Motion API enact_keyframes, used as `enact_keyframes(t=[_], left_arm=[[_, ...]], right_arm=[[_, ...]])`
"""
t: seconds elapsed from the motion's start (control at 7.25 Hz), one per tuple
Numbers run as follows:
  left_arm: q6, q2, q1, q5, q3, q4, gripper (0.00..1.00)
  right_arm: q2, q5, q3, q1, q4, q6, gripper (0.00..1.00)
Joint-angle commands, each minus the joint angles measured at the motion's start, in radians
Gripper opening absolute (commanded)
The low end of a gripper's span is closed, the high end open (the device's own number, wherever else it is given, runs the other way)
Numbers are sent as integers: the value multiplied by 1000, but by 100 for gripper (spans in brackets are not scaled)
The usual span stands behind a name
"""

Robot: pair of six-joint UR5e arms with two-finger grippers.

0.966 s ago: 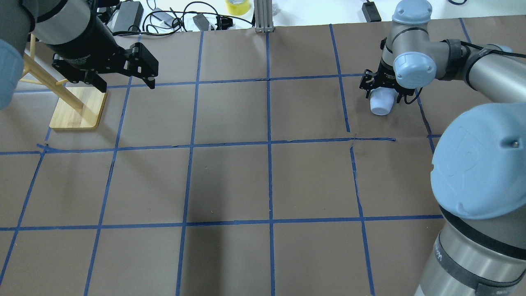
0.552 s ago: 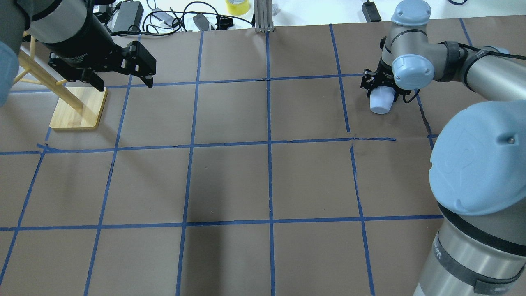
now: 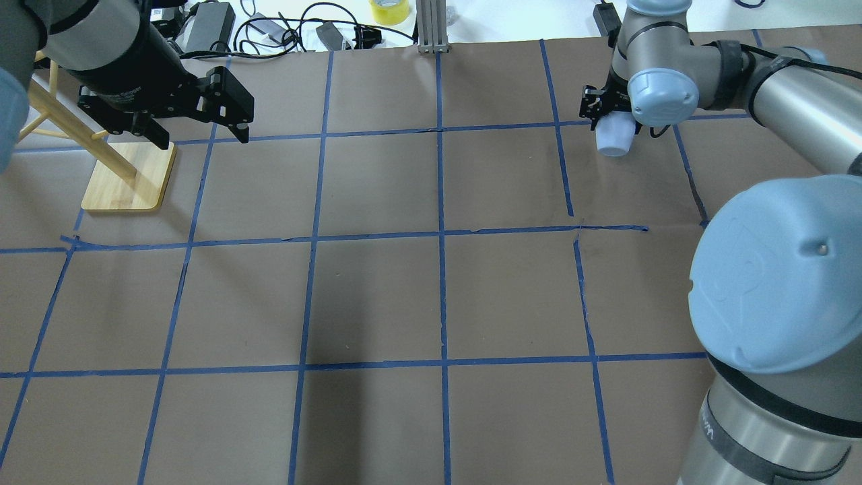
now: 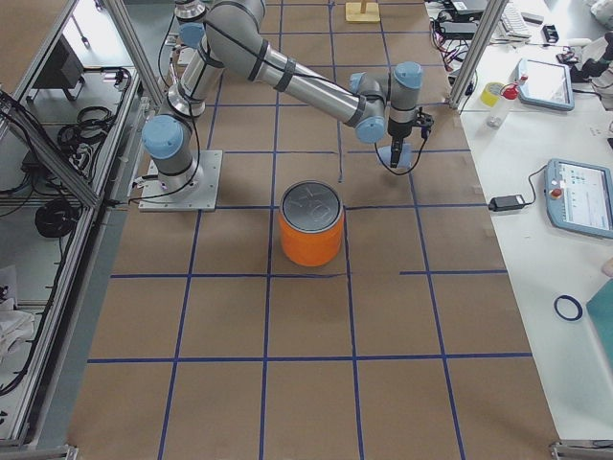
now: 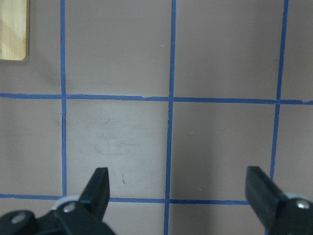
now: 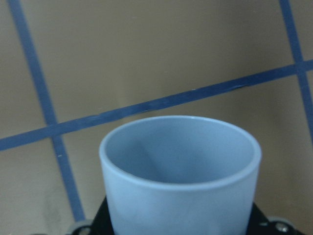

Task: Flip cup
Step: 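Lift the white cup and carry it toward the left gripper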

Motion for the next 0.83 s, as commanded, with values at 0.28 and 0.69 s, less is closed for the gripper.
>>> enact_keyframes(t=[0.28, 0.69], left_arm=[[0, -1, 0, 0, 4, -2, 100], [0, -1, -1, 0, 6, -3, 100]], right_arm=[[-2, -48, -1, 256, -92, -444, 6], [2, -44, 6, 405, -209, -881, 6]])
